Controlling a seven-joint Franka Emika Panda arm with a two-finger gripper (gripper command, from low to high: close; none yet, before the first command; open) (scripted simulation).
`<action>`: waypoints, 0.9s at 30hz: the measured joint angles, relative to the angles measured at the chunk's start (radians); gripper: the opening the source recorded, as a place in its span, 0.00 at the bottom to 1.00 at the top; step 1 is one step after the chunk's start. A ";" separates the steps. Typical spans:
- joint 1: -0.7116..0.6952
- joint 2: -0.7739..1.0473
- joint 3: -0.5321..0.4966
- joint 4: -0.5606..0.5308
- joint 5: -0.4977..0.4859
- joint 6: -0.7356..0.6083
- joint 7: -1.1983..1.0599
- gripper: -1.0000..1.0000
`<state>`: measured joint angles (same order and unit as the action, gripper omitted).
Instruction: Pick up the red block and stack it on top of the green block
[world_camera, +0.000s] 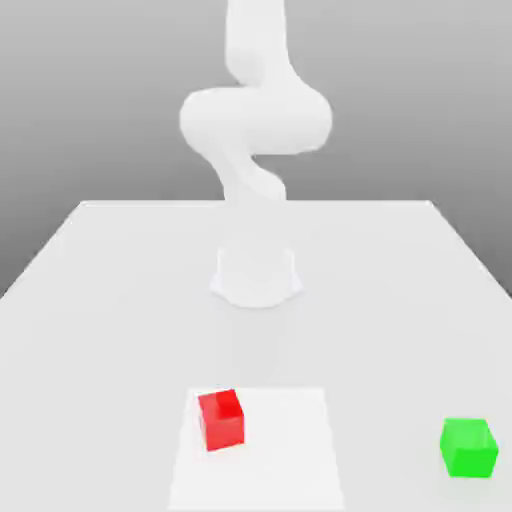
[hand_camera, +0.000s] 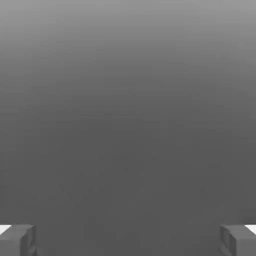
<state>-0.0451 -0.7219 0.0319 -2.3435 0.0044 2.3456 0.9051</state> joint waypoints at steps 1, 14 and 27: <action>-0.019 0.034 0.014 -0.019 0.001 0.020 0.046 0.50; -0.217 0.440 0.154 -0.244 -0.011 0.256 0.618 0.50; -0.265 0.859 0.141 -0.395 -0.090 0.531 1.096 0.50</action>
<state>-0.3102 0.1375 0.1726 -2.7384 -0.0858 2.8761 2.0015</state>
